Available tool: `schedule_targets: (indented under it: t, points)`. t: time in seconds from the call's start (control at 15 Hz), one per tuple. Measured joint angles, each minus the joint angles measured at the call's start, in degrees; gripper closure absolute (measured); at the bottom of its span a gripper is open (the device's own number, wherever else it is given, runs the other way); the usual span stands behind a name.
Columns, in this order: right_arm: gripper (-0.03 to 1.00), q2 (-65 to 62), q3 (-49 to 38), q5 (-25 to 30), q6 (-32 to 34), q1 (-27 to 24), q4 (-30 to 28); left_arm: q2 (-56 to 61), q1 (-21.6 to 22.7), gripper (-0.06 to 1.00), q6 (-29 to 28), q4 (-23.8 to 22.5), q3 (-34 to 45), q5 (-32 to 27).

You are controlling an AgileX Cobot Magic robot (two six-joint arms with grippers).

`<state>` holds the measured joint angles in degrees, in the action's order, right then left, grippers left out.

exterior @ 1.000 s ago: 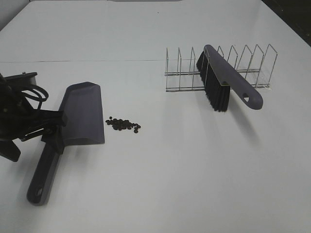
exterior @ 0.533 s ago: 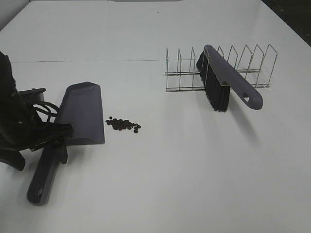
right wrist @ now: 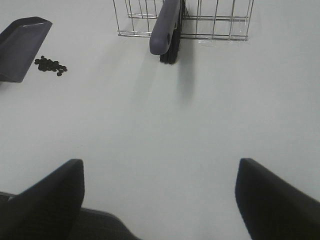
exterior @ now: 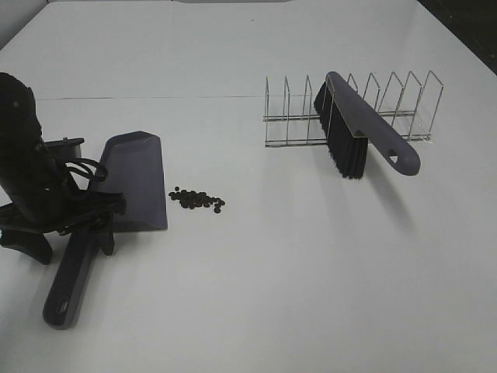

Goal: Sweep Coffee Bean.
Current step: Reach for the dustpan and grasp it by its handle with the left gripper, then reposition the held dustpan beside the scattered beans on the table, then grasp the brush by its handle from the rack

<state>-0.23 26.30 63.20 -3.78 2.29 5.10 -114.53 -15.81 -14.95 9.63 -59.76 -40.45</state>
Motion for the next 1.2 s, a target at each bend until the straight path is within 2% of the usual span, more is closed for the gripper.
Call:
schedule_targets:
  t: [0.27,0.47,0.73,0.93,1.2]
  points:
    - [0.2,0.0,0.0,0.0,0.0,0.0,0.0,-0.52,0.0,0.6,0.23,-3.21,-0.17,-0.46]
    - [0.2,0.0,0.0,0.0,0.0,0.0,0.0,-0.52,0.0,0.61,0.0,-4.58,-0.17,-0.46]
    - [0.2,0.0,0.0,0.0,0.0,0.0,0.0,-0.46,0.0,0.61,0.17,-9.63,-0.29,-1.72]
    - [0.2,0.4,0.0,0.0,0.0,0.0,1.49,2.52,0.0,0.61,4.98,-13.46,0.11,-4.53]
    - [0.2,6.36,0.23,-0.06,2.92,0.0,2.06,6.07,0.0,0.61,5.39,-16.16,0.34,-3.44]
